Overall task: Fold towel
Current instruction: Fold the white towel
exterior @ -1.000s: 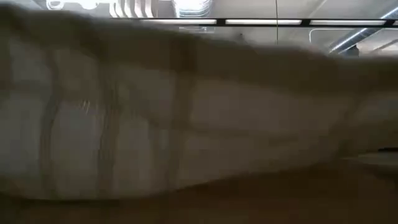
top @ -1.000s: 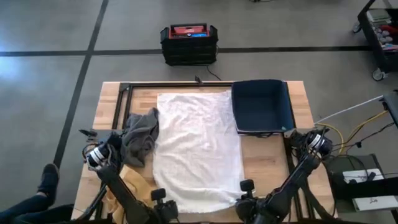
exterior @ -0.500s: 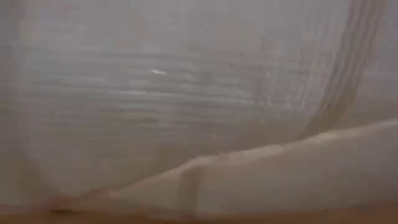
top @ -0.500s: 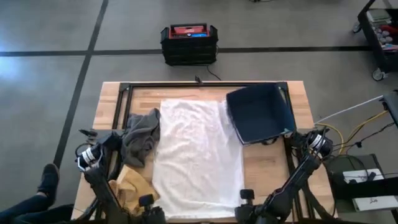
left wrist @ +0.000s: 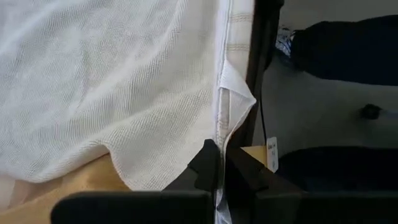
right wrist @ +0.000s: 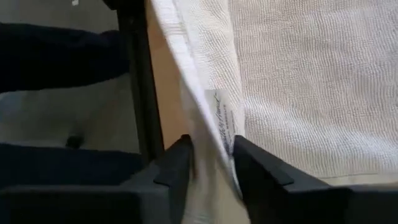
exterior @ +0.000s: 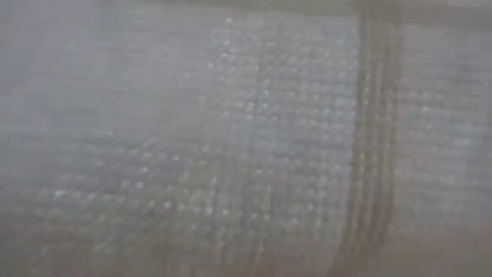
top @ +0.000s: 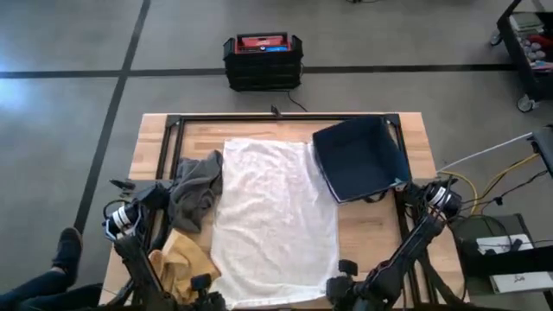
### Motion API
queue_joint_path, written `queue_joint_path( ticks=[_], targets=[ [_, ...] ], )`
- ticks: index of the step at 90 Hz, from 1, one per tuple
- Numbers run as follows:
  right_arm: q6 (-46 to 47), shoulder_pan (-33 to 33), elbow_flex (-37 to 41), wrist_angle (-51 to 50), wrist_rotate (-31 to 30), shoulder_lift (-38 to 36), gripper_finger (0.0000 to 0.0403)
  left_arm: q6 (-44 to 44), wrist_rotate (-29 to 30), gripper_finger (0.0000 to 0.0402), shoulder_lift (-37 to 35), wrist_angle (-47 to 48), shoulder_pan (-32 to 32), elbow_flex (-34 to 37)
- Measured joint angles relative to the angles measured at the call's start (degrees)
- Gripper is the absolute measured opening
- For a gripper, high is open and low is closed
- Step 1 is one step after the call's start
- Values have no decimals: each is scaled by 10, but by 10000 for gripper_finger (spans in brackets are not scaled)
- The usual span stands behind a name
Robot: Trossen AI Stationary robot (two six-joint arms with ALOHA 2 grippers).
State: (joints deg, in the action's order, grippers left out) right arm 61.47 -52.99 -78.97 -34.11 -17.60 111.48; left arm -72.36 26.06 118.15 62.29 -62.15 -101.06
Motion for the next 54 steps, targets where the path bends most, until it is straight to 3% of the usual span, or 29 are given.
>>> queue_joint_path(
  ticks=[14, 27, 42, 54],
  targets=[
    [-24, 3, 0, 7, -16, 0, 171, 0, 2, 0, 0, -6, 0, 0],
    [-29, 9, 0, 16, -19, 3, 186, 6, 3, 0, 0, -17, 0, 0],
    [-41, 10, 0, 23, 1, 33, 175, 11, 4, 0, 0, -18, 0, 0],
    [-72, 7, 0, 26, 13, 45, 141, 14, 4, 0, 0, -18, 0, 0]
  ],
)
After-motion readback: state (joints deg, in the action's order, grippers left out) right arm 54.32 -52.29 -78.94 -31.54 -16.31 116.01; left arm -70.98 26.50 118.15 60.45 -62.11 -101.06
